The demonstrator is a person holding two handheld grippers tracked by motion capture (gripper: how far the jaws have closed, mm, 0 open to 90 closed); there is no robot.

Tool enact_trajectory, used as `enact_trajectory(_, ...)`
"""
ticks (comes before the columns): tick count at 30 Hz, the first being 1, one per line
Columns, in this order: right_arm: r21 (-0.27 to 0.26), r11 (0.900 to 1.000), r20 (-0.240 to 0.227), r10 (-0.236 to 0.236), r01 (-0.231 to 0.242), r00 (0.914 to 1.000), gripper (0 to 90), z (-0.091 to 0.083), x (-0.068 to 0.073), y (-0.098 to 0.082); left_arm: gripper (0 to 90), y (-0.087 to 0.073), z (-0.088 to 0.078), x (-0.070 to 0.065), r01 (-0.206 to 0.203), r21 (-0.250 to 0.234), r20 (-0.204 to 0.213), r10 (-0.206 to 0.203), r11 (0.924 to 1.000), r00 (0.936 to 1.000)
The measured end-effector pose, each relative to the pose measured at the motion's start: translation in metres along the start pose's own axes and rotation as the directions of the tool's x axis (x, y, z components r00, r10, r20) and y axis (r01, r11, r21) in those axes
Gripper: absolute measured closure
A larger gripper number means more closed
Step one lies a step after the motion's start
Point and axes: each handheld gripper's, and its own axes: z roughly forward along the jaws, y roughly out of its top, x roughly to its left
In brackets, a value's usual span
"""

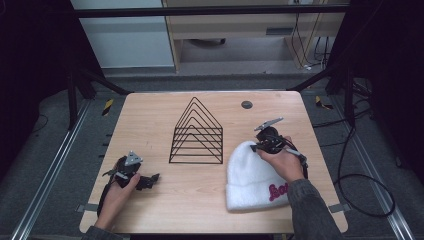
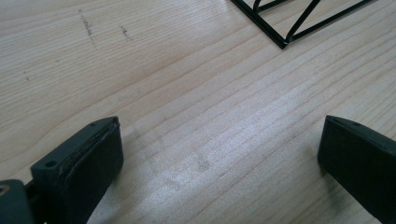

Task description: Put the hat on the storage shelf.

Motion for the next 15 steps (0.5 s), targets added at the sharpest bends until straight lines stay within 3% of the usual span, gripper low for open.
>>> enact_trajectory(6, -0.153, 0.988, -0.024, 0.006, -0.009, 0.9997, 83.1, -0.04, 0.012, -0.014, 0.0, 0.0, -0.001, -0.001, -0.004, -0.001, 0.0, 0.004, 1.0, 1.0)
enact_trajectory(10, -0.234, 0.972, -0.025, -0.005, -0.001, 0.9997, 83.2, -0.065, 0.02, -0.023, 2.9, 0.002, -0.002, -0.005, -0.028, -0.016, 0.007, 0.028, 0.9995, 0.9996)
enact_trajectory(15, -0.325, 0.946, -0.036, -0.01, -0.002, 0.9993, 83.3, -0.1, 0.029, -0.033, 3.5, 0.014, -0.012, -0.012, -0.055, -0.076, 0.016, 0.056, 0.9956, 0.9983)
